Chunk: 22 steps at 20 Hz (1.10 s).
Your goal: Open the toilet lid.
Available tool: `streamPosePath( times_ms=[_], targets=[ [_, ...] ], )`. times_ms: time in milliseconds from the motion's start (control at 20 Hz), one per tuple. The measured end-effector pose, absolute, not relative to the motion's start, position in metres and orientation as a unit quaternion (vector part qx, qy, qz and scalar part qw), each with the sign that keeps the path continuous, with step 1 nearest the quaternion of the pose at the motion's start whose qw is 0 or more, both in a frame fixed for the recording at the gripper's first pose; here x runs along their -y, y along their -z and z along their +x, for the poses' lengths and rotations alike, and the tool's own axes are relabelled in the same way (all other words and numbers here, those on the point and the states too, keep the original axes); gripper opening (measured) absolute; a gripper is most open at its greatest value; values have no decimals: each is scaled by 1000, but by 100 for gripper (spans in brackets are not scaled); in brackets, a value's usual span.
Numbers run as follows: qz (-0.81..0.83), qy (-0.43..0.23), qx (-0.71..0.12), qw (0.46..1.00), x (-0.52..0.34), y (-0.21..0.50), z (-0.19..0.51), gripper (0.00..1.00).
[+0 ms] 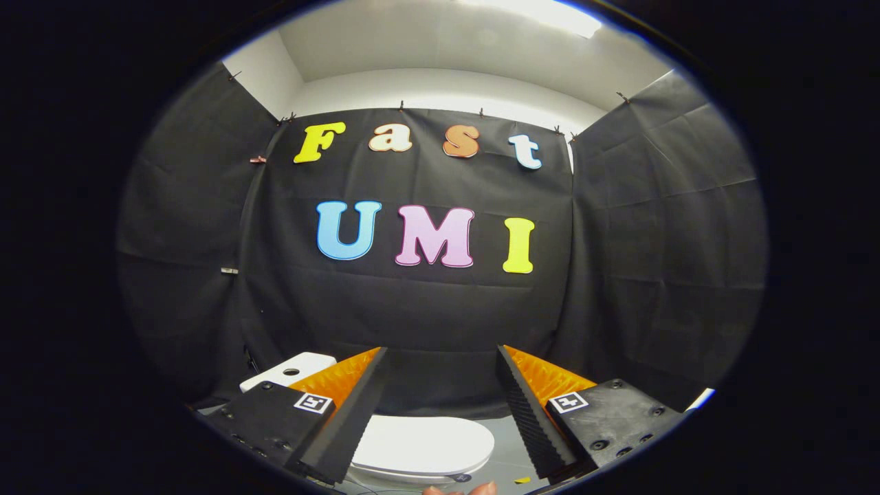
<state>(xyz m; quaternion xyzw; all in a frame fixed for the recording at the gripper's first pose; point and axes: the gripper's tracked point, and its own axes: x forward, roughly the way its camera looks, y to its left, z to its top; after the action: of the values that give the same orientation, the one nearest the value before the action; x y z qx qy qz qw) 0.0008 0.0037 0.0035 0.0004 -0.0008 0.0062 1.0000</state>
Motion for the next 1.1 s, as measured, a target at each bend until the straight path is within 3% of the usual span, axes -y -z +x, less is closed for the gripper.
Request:
streamPosePath(
  times_ms=[650, 1100],
  targets=[
    [-13, -21, 18, 1000, -9, 3, 4, 98],
    [7, -1, 4, 1000, 0, 91, 33, 98]
  ],
)
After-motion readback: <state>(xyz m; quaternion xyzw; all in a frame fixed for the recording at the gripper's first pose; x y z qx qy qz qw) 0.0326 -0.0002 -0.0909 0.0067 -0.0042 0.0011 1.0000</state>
